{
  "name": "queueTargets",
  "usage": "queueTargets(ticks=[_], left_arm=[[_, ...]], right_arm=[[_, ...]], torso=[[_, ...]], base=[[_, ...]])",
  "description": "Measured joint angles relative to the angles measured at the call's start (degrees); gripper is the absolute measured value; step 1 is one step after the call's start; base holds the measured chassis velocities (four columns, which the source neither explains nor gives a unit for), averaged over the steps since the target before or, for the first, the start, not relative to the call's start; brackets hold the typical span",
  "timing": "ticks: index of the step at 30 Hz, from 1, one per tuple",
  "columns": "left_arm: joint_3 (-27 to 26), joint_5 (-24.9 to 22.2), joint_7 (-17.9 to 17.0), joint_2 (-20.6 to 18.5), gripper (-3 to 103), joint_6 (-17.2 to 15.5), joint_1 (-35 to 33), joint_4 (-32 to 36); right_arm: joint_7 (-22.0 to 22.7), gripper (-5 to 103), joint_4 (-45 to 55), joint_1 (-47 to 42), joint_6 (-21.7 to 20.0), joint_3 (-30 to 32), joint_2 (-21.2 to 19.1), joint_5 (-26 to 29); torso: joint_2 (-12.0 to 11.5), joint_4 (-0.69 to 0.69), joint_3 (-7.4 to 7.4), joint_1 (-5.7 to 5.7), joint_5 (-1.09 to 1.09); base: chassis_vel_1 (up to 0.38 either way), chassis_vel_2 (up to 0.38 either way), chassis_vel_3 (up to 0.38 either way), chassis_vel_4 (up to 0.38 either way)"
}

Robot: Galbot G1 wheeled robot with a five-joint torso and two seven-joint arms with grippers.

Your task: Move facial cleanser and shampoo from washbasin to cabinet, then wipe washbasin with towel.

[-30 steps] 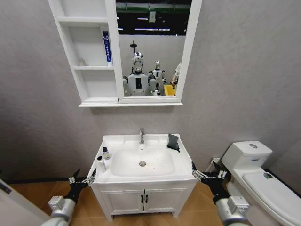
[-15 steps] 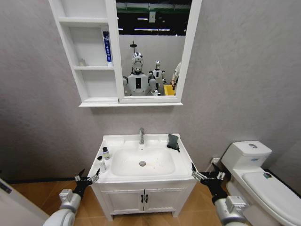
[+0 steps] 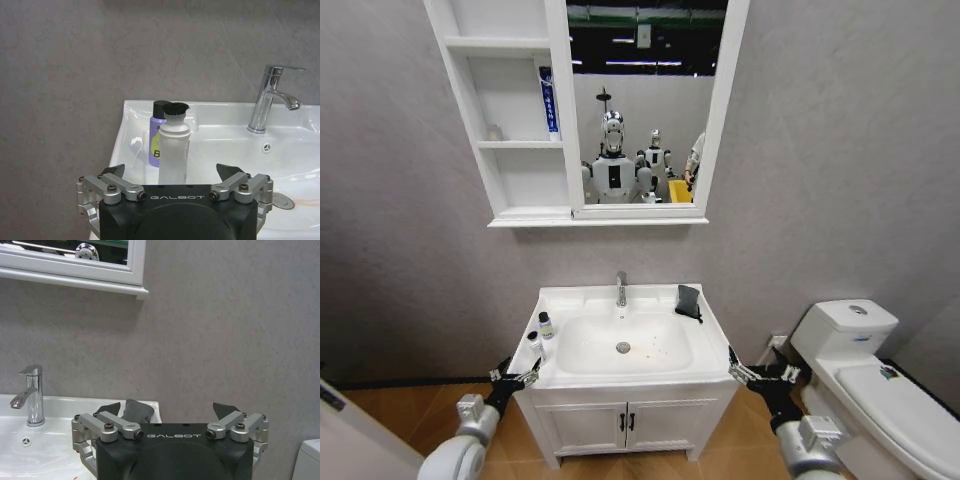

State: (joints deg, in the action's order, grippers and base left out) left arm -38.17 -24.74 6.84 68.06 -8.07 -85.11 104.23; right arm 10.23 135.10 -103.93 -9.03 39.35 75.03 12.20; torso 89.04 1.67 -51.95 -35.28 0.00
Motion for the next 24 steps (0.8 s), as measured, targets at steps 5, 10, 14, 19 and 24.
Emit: queueTargets(ticks=[5,10,14,19,24], left_arm=[[2.06,-0.05,-1.24,-0.15,100,-0.07,2.12,-1.96],[3.75,-0.32,-2.45,-0.67,100,-0.11,4.87,-4.35],[5.07,-0.52,-2.83,-1.4,103,-0.11,7.55,-6.21],[6.33,-0.67,-3.39,-1.68,84,-0.01,9.94,-7.86],[6.33,-0.68,-3.43,-1.69,68,0.07,10.11,-8.32]], right_arm=[[0.16,100,-0.11,0.18,0.03,0.06,0.05,0.07],[0.39,100,-0.32,0.18,0.14,0.38,0.05,0.23],[0.65,100,-0.4,0.05,0.26,0.57,0.08,0.26],[0.8,100,-0.73,0.02,0.29,0.53,0.19,0.23],[0.82,100,-0.96,0.08,0.28,0.4,0.28,0.16]], torso=[[0.0,0.0,0.0,0.0,0.0],[0.0,-0.01,0.0,0.0,0.0],[0.0,0.0,0.0,0.0,0.0],[0.0,0.0,0.0,0.0,0.0],[0.0,-0.01,0.0,0.0,0.0]], base=[[0.0,0.0,0.0,0.0],[0.0,0.0,0.0,0.0],[0.0,0.0,0.0,0.0],[0.0,0.0,0.0,0.0],[0.0,0.0,0.0,0.0]])
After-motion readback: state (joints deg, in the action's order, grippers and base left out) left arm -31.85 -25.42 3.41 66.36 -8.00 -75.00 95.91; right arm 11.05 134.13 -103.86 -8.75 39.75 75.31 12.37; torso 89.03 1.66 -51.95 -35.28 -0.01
